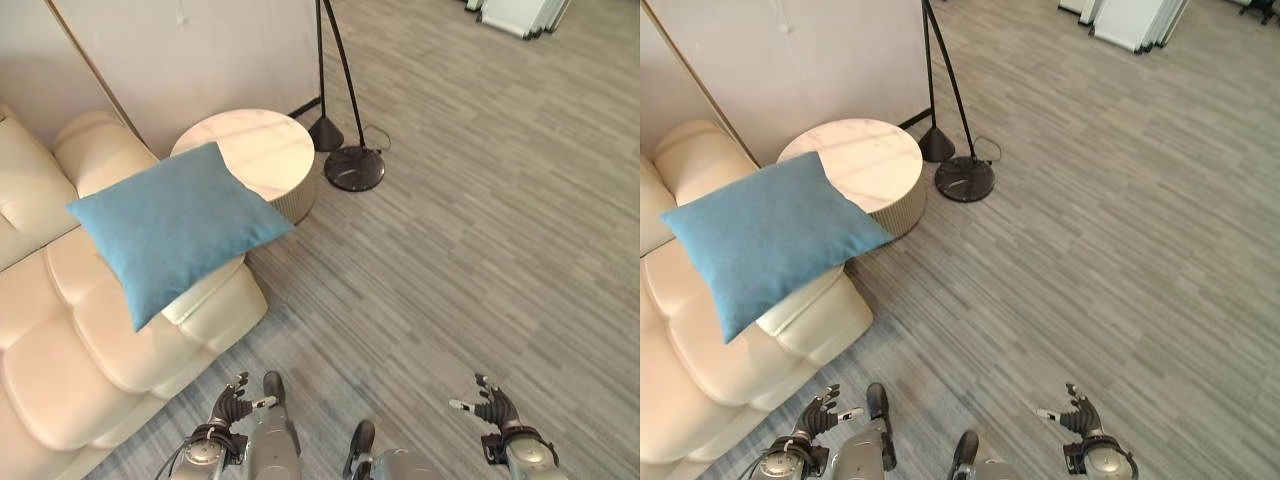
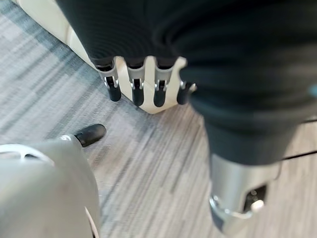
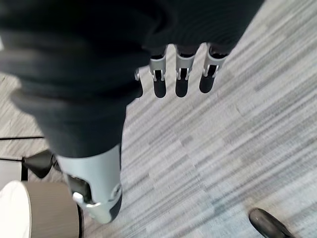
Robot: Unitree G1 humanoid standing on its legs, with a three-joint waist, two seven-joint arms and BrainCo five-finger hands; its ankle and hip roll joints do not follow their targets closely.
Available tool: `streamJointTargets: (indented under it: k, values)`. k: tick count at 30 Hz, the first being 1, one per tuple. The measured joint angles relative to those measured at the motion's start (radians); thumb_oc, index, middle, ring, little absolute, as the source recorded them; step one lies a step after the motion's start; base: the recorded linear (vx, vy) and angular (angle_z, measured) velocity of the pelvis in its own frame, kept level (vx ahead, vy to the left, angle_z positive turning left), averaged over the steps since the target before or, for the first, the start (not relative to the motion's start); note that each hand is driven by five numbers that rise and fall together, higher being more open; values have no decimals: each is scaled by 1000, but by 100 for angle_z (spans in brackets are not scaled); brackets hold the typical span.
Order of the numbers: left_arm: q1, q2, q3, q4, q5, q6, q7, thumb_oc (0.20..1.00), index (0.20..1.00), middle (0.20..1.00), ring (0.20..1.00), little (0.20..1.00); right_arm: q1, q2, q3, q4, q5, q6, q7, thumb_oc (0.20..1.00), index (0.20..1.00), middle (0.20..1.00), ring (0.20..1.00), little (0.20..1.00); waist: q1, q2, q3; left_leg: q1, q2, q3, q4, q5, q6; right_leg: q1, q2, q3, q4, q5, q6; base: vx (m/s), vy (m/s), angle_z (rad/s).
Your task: Pick up all the scattered cushions and arrange them neatly on the sofa.
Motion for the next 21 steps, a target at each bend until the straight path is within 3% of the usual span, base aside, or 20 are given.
streamJointTargets:
  k: [1, 2, 3, 4, 6, 7, 8, 10, 13, 14, 16, 18, 19, 20, 21]
  values:
    - [2, 1, 0, 6, 0, 1, 0, 1000, 1000, 1000, 1000, 1000, 26, -4, 3, 0, -5, 4, 1, 1000, 1000, 1000, 1000, 1000, 2, 4, -30, 19, -41, 6, 11, -12, 27, -18, -32, -4, 83, -50, 23, 342, 334, 29]
    - [3, 4, 1, 7, 0, 0, 1, 1000, 1000, 1000, 1000, 1000, 40, 0, 8, -6, -7, 11, 2, 1000, 1000, 1000, 1000, 1000, 5, -5, -39, 41, -64, -5, -1, 11, 82, -23, -66, 4, 168, -81, 35, 303, 333, 15]
    - [13, 11, 7, 20, 0, -1, 1, 1000, 1000, 1000, 1000, 1000, 44, 14, 18, -8, -8, 13, 3, 1000, 1000, 1000, 1000, 1000, 9, -16, -54, 50, -96, 1, -8, 13, 91, -62, -119, 29, 273, -108, 38, 303, 337, 23]
    - [8, 14, 15, 22, 0, 3, 2, 1000, 1000, 1000, 1000, 1000, 39, 25, 21, -24, -10, 13, 4, 1000, 1000, 1000, 1000, 1000, 0, -31, -65, 61, -129, -3, -19, -8, 117, -90, -154, 61, 352, -105, 39, 281, 306, 27]
    - [-4, 15, 31, 17, -1, -1, 6, 1000, 1000, 1000, 1000, 1000, 13, 31, 38, -52, -15, 14, 7, 1000, 1000, 1000, 1000, 1000, 6, -38, -64, 107, -182, -6, -56, 4, 134, -205, -264, 96, 619, -97, 45, 273, 233, 29]
    - [-4, 27, 33, 10, -1, -2, 16, 1000, 1000, 1000, 1000, 1000, -25, 35, 56, -62, -16, 9, 15, 1000, 1000, 1000, 1000, 1000, 18, -37, -64, 149, -225, -23, -83, -40, 188, -267, -293, 152, 691, -83, 79, 336, 195, 29]
    - [-6, 29, 32, 9, -2, -2, 22, 1000, 1000, 1000, 1000, 1000, -46, 37, 55, -61, -16, 9, 15, 1000, 1000, 1000, 1000, 1000, 23, -16, -54, 176, -233, -39, -102, -41, 191, -296, -277, 174, 697, -96, 72, 305, 118, 37]
    - [-7, 21, 38, 6, -10, -13, 24, 1000, 1000, 1000, 1000, 1000, -80, 27, 54, -64, -16, 4, 16, 1000, 1000, 1000, 1000, 1000, 25, 40, -37, 229, -217, -87, -142, -31, 176, -310, -169, 217, 543, -104, 68, 239, 22, 61]
    - [-12, 19, 59, 29, -13, -17, 27, 1000, 1000, 1000, 1000, 1000, -99, 23, 54, -58, -15, -1, 17, 1000, 1000, 1000, 1000, 1000, 18, 53, -22, 264, -224, -174, -169, -36, 166, -392, -62, 271, 332, -57, 65, 190, -45, 89]
    - [-14, 18, 66, 32, -12, -17, 29, 1000, 1000, 1000, 1000, 1000, -100, 22, 54, -55, -15, 0, 17, 1000, 1000, 1000, 1000, 1000, 9, 46, -10, 275, -226, -208, -170, -39, 160, -416, -30, 305, 277, -25, 71, 156, -70, 116]
    - [-16, 21, 65, 48, -11, -17, 30, 1000, 1000, 1000, 1000, 1000, -98, 22, 52, -52, -16, 0, 16, 1000, 1000, 1000, 1000, 1000, 4, 14, 8, 305, -246, -260, -169, -51, 143, -428, -10, 317, 169, 63, 75, 131, -71, 107]
    - [-10, 23, 59, 65, -9, -15, 30, 1000, 1000, 1000, 1000, 1000, -86, 20, 48, -50, -16, 0, 13, 1000, 1000, 1000, 1000, 1000, -4, -23, 12, 335, -276, -303, -167, -72, 129, -417, -25, 333, 122, 135, 71, 90, -69, 91]
    - [1, 31, 56, 64, -8, -15, 30, 1000, 1000, 1000, 1000, 1000, -74, 21, 48, -46, -16, -1, 13, 1000, 1000, 1000, 1000, 1000, -2, -61, 11, 355, -308, -317, -154, -104, 116, -395, -51, 340, 114, 228, 57, 171, -151, 51]
    - [22, 20, 57, 66, -8, -14, 31, 1000, 1000, 1000, 1000, 1000, -88, 18, 45, -28, -15, -1, 13, 1000, 1000, 1000, 1000, 1000, 11, -53, 19, 365, -294, -323, -127, -140, 103, -372, -41, 343, 129, 266, -20, 272, -262, 42]
    - [29, 5, 50, 64, -7, -14, 29, 1000, 1000, 1000, 1000, 1000, -89, 15, 43, -16, -15, -2, 11, 1000, 1000, 1000, 1000, 1000, 0, -21, 8, 364, -264, -350, -105, -167, 98, -346, -18, 326, 113, 237, 0, 154, -162, 52]
